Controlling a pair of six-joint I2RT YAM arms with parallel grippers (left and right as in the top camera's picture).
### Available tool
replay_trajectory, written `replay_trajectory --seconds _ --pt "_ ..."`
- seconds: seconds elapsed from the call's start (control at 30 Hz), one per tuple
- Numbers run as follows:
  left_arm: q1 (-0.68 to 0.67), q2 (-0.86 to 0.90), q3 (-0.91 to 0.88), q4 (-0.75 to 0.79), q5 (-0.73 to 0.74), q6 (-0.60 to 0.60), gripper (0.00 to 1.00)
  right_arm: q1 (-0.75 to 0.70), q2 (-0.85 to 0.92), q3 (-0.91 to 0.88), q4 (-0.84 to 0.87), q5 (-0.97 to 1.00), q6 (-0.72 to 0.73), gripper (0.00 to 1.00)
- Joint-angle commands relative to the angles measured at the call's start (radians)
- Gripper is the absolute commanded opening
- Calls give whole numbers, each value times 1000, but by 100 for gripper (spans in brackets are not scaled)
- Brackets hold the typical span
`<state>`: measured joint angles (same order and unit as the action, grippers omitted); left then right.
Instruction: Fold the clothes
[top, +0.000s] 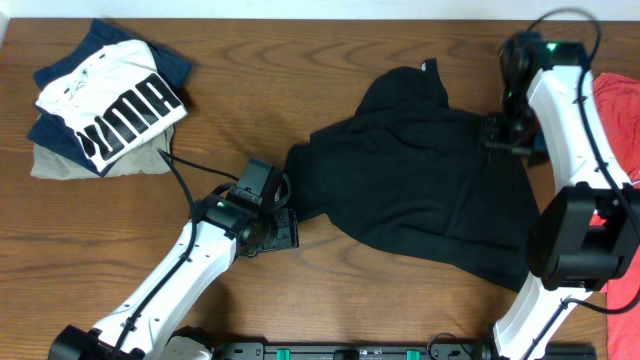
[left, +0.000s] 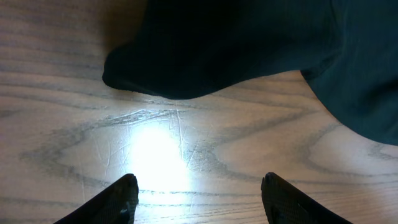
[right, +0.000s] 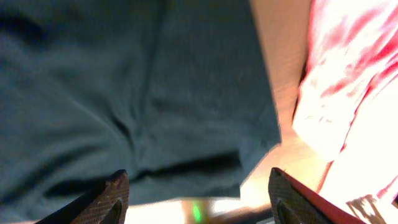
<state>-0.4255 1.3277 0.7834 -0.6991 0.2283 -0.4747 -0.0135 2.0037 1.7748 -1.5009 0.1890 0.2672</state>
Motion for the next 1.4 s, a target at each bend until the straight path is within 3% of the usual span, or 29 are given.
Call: replay_trajectory --seconds 0.0,0.23,0.47,0.77,0.83,0.9,0.93,1.17,1.37 --pt "5 6 6 -2 -16 -12 65 3 -2 -102 -6 -4 10 67" --pt "5 6 6 -3 -16 -12 65 -21 -3 -291 53 28 97 68" --pt "5 6 6 -3 -16 -13 65 -34 -3 -420 257 20 48 69" --pt "5 6 6 -3 -12 -13 65 -36 -3 -525 449 21 50 51" --pt "5 6 6 -3 -12 -13 65 -40 -3 -539 474 20 51 38" --pt "5 6 6 -2 -12 -13 65 -45 -3 -550 496 20 53 7" --pt "5 6 6 -2 -12 -13 65 -47 -2 -550 496 20 54 1" --pt "5 6 6 -2 -12 -13 65 -91 -3 -517 507 25 62 1" --pt "5 6 6 -2 -12 -13 65 -208 -3 -292 415 24 50 1"
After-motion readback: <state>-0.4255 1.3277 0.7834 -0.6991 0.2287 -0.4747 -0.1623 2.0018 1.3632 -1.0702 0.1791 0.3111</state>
